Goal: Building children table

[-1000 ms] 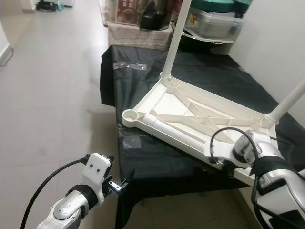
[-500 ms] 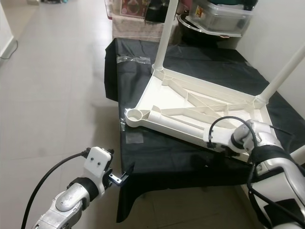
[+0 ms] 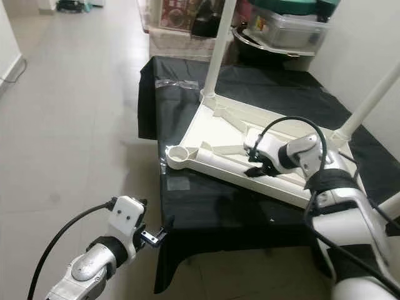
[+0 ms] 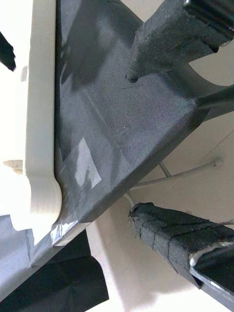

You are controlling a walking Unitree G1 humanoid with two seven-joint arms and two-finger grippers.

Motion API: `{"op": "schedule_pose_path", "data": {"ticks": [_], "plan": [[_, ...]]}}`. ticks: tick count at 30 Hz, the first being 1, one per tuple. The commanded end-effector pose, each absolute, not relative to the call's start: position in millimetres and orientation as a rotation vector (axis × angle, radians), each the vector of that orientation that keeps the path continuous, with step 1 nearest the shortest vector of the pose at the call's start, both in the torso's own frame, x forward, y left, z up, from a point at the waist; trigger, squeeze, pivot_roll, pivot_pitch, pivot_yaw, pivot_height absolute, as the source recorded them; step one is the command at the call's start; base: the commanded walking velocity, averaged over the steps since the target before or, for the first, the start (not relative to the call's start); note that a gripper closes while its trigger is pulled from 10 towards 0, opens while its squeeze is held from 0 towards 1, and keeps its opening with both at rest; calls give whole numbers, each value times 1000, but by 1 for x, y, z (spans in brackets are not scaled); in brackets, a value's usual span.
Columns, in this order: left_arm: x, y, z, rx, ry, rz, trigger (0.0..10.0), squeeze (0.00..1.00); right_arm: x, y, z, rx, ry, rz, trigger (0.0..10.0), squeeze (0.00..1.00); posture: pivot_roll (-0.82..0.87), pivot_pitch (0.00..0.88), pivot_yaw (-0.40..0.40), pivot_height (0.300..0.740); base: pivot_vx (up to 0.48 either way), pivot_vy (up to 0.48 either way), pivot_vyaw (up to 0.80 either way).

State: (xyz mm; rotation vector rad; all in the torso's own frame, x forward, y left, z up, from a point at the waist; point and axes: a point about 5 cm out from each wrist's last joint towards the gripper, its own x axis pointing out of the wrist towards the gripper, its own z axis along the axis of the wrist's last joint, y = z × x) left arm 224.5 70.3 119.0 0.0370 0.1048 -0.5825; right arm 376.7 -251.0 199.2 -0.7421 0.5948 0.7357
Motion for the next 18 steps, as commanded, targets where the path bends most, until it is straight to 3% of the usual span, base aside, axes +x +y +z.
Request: {"op": "schedule_pose_path", "data": {"ticks": [1, 18], "plan": [[220, 67, 121, 26, 109, -589, 10000, 0, 377, -253, 195, -686, 598, 695, 10000, 0, 49, 109, -156, 740, 0, 0, 0], [207, 70, 126, 10, 129, -587, 10000, 0, 373, -225, 179, -512, 617, 866, 10000, 0, 51, 167, -169, 740, 0, 0, 0]]}}
